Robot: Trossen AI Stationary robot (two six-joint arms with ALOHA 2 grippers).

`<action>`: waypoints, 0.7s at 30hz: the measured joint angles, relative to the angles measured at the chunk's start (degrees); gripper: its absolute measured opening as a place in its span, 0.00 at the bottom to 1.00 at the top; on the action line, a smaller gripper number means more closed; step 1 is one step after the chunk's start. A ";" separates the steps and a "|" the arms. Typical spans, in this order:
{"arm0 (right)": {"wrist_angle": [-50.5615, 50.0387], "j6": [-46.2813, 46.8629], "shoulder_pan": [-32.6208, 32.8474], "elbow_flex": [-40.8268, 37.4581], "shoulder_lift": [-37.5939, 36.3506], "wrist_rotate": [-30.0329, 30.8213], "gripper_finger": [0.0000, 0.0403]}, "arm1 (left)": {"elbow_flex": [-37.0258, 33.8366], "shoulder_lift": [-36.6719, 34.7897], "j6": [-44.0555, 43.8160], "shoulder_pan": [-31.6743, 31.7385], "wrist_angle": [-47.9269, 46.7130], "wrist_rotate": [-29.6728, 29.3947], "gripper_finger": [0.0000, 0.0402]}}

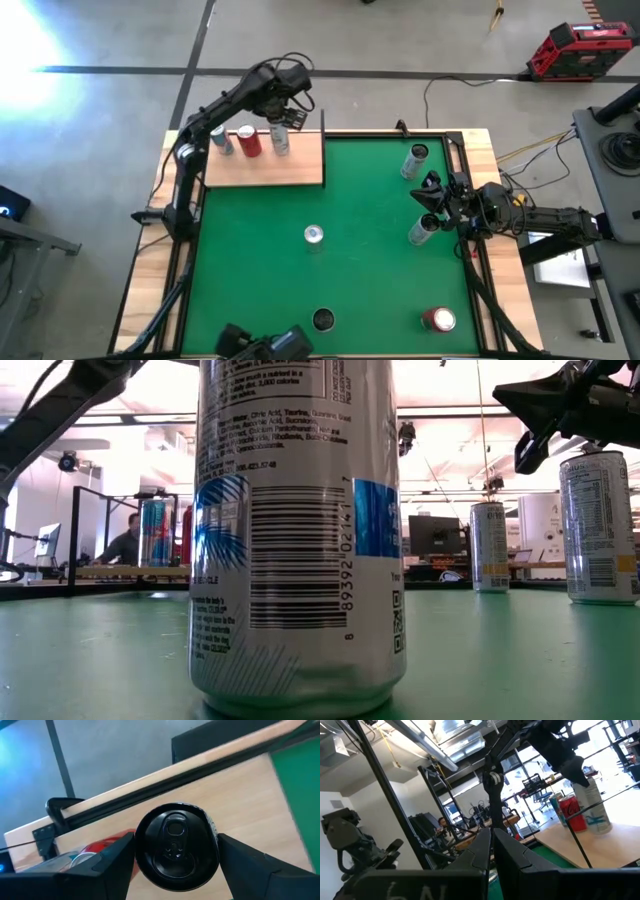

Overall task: Place canned beverage on shelf
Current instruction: Put the white blue soda can on the shelf

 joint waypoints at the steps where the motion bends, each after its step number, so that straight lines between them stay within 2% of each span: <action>1: 0.00 -0.01 0.00 -0.01 0.00 0.00 0.03 | 0.07 0.01 -0.30 0.00 0.04 0.00 0.60; 21: 0.01 -0.01 0.00 -0.01 -0.01 0.00 0.03 | -1.28 -0.27 -8.84 -0.07 -0.34 -0.84 0.60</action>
